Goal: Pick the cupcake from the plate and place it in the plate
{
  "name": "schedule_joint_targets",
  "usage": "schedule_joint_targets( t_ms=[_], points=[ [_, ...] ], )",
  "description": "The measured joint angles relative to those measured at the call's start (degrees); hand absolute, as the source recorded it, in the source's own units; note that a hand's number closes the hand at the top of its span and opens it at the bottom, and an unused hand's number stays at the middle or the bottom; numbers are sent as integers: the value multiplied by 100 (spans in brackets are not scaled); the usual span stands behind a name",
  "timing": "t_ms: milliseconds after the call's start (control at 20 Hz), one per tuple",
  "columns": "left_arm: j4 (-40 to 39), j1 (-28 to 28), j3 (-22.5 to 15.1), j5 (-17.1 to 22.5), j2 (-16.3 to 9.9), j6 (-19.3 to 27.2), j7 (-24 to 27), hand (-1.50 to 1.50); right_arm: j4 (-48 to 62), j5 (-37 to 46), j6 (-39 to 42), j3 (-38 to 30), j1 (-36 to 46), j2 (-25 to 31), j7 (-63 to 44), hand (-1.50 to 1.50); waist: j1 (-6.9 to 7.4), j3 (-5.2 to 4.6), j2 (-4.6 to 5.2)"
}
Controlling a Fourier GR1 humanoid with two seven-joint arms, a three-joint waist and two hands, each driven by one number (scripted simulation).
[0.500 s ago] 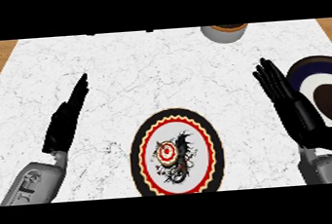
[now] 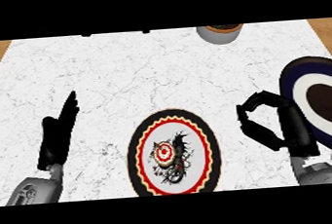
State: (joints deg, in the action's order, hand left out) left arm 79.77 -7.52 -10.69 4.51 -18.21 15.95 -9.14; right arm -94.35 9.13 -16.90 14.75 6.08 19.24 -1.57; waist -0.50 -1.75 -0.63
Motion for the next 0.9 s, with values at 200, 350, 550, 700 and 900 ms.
schedule_joint_targets(
  t_ms=[200,350,550,700,900],
  points=[
    [-35,224,53,126,129,65,-51,0,-12,958,-1314,231,-429,-626,-274,-150,-66,90,-11],
    [-35,307,35,177,250,93,-52,0,-241,710,-2220,753,-782,-1291,126,-150,-35,152,6],
    [148,370,19,161,256,92,-146,0,93,1035,-2968,1909,-1147,-1682,703,-150,48,168,31],
    [223,435,44,150,263,103,-168,0,327,1868,-2999,2300,-1221,-1691,135,-150,60,164,39],
    [217,408,99,167,243,78,-196,0,455,3116,-2673,2395,-1224,-1509,-964,-150,26,149,41]
  ],
)
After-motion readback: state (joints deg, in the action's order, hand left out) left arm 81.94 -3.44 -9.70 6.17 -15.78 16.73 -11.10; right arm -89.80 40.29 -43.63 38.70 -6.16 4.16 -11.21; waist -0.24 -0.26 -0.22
